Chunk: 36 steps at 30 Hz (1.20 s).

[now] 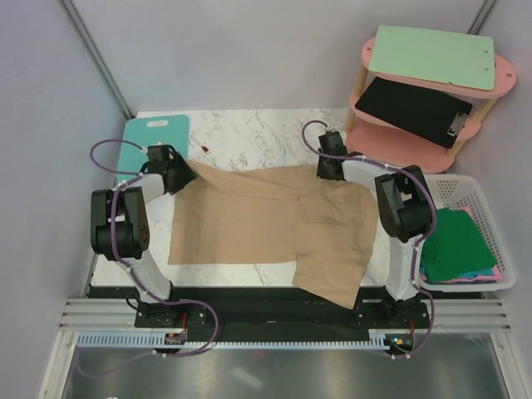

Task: Fold and stack the t-shirts
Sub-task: Fold the flattened tshirt in 1/3 of the way

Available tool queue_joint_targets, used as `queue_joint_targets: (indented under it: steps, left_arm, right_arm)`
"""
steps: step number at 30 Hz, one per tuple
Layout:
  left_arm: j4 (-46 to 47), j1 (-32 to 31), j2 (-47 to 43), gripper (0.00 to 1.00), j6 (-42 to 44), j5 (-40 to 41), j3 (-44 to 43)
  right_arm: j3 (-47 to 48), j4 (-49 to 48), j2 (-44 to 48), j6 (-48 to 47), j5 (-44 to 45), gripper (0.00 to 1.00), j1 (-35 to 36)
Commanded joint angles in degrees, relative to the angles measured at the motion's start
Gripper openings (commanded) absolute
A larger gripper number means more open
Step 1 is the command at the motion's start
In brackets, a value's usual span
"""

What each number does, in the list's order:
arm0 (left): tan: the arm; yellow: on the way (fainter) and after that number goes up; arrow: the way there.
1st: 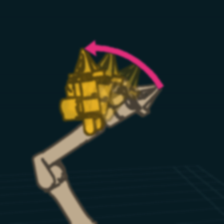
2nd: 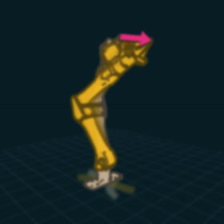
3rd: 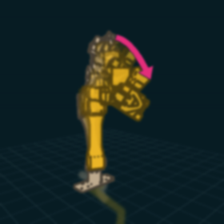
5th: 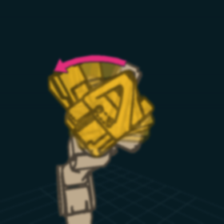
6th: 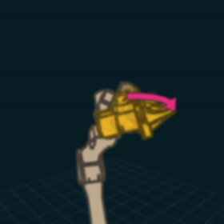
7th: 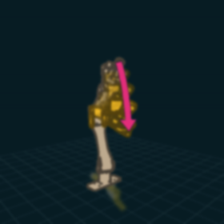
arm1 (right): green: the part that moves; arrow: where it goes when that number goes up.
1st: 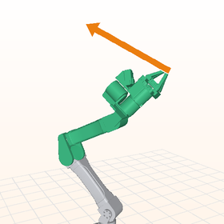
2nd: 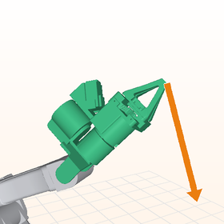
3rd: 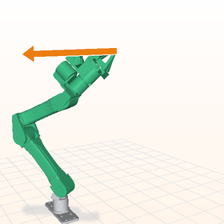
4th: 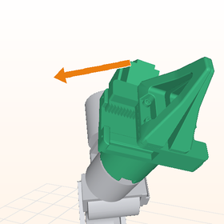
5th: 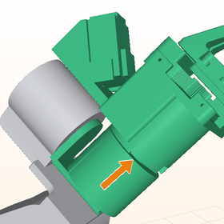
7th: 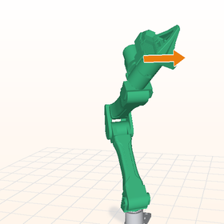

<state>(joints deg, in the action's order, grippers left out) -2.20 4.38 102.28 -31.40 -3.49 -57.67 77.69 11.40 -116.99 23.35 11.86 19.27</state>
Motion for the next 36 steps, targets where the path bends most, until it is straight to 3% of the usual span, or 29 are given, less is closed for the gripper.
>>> queue_joint_targets:
  steps: [1, 13, 16, 20, 24, 36]
  left_arm:
    - [-0.4, -0.1, 1.6, 0.67, 1.2, 0.1, -3.8]
    - [-0.6, -0.4, 7.3, 0.54, -0.8, -2.8, -9.6]
    - [-0.8, -0.7, 8.7, 0.47, -0.9, -3.5, -10.9]
    - [-0.8, -1.0, 8.4, 0.20, -0.6, -3.4, -10.4]
    - [-0.8, -1.0, 5.3, 0.02, 0.0, -2.0, -8.5]
    - [-2.3, -1.0, -9.1, 0.02, 0.8, 3.3, 0.8]
  right_arm:
    - [-0.9, 1.4, -2.0, 0.1, -1.0, 0.00, -0.3]
    - [-1.0, 1.3, -2.1, 0.0, -1.6, 0.00, -0.3]
    - [-1.0, 1.4, -2.3, 0.0, -1.6, 0.00, -0.3]
    - [-1.0, 1.4, -2.3, 0.0, -1.7, 0.00, -0.3]
    - [-0.9, 1.3, -2.5, 0.0, -2.0, 0.00, -0.3]
    - [-1.0, 1.5, -2.4, 0.1, -2.4, 0.00, -0.3]
